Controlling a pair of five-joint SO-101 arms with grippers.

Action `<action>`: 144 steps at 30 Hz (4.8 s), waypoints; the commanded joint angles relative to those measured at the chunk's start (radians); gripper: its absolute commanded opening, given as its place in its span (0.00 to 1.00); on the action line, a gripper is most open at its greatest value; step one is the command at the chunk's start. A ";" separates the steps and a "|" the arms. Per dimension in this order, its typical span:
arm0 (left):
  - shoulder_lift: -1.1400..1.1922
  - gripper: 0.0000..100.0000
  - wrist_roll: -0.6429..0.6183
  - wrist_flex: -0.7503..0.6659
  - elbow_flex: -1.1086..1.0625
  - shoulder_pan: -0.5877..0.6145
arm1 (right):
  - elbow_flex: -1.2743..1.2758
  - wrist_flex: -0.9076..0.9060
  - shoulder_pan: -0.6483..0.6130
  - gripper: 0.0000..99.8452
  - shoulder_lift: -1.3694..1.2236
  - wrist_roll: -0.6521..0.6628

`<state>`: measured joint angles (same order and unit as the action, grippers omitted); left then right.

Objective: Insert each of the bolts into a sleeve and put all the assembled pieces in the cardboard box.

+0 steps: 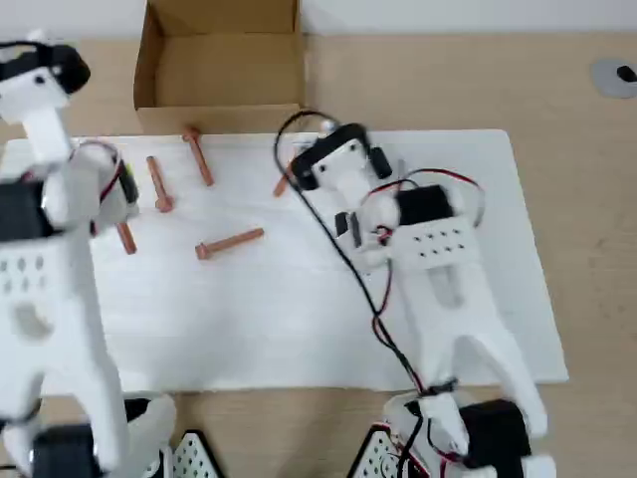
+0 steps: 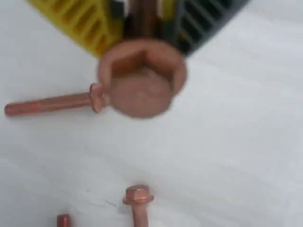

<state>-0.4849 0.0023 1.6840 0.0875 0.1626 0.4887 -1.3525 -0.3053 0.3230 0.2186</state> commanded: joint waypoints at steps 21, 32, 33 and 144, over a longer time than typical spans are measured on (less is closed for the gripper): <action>-0.684 0.01 0.132 -0.210 -0.640 0.017 | -0.515 -0.121 -0.031 0.16 -0.390 -0.181; -0.685 0.01 0.126 -0.224 -0.657 0.015 | -0.559 -0.063 -0.041 0.16 -0.584 -0.239; -0.685 0.01 0.126 -0.227 -0.663 0.015 | -0.576 -0.064 -0.039 0.16 -0.613 -0.239; -0.958 0.01 -0.100 -0.704 -0.697 -0.539 | 1.130 1.068 -0.568 0.01 1.590 -0.130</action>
<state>-1.4270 -0.1066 0.9751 -0.6107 -0.3621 1.6471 -0.3138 -0.8577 1.8036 0.0990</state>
